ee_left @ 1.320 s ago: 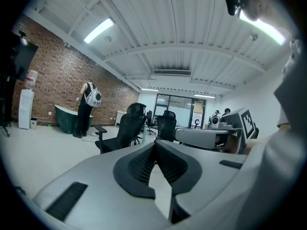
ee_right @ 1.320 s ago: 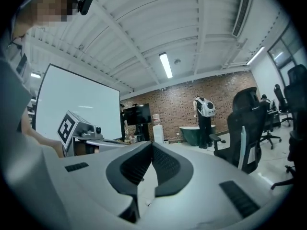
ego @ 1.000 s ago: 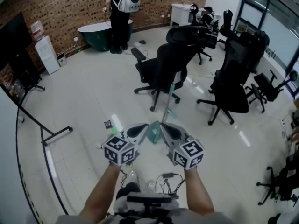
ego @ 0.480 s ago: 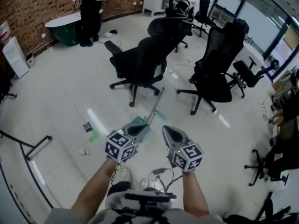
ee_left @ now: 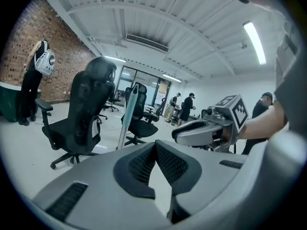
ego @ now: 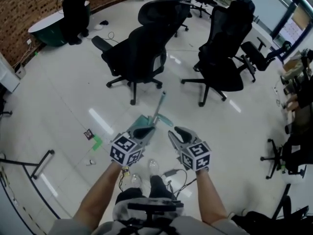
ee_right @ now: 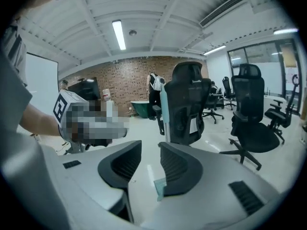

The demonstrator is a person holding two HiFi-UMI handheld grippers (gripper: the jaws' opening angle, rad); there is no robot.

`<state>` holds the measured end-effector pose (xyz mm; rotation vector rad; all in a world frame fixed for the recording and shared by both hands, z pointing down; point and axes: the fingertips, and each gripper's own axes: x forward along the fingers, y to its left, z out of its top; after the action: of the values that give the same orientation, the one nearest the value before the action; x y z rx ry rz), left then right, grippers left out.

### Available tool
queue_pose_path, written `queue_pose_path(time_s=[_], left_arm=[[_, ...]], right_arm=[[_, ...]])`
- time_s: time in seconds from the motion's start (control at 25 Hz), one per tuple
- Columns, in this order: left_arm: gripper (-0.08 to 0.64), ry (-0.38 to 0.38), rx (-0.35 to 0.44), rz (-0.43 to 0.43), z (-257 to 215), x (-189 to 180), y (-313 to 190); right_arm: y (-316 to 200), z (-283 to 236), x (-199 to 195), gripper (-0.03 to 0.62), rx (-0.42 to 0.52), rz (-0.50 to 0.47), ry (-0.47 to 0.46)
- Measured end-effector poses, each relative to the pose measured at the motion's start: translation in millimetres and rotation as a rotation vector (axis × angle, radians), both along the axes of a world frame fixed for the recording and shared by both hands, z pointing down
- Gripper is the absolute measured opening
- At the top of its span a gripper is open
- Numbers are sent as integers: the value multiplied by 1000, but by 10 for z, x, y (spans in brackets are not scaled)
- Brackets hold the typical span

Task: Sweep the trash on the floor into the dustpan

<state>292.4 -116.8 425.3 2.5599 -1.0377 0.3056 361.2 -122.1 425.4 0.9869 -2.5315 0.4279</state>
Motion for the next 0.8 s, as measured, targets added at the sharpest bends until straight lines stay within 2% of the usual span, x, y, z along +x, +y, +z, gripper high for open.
queue_pose_path(time_s=[0.12, 0.28, 0.36, 0.44, 0.6, 0.8], left_arm=[[5, -32, -17, -47, 210, -75, -271], [5, -67, -32, -107, 512, -158, -614], [5, -60, -52, -150, 603, -194, -692], [5, -41, -74, -189, 660, -235, -716], [5, -56, -117, -202, 825, -315, -699], [5, -72, -135, -205, 951, -445, -754]], right_arm=[[-359, 424, -7, 186, -52, -18, 59], [-845, 935, -81, 213, -93, -48, 123], [-985, 1171, -171, 221, -107, -83, 188], [-1096, 1363, -280, 259, -112, -109, 244], [-1172, 1644, -472, 272, -170, -183, 285], [-1176, 1957, -529, 270, -240, -245, 322]])
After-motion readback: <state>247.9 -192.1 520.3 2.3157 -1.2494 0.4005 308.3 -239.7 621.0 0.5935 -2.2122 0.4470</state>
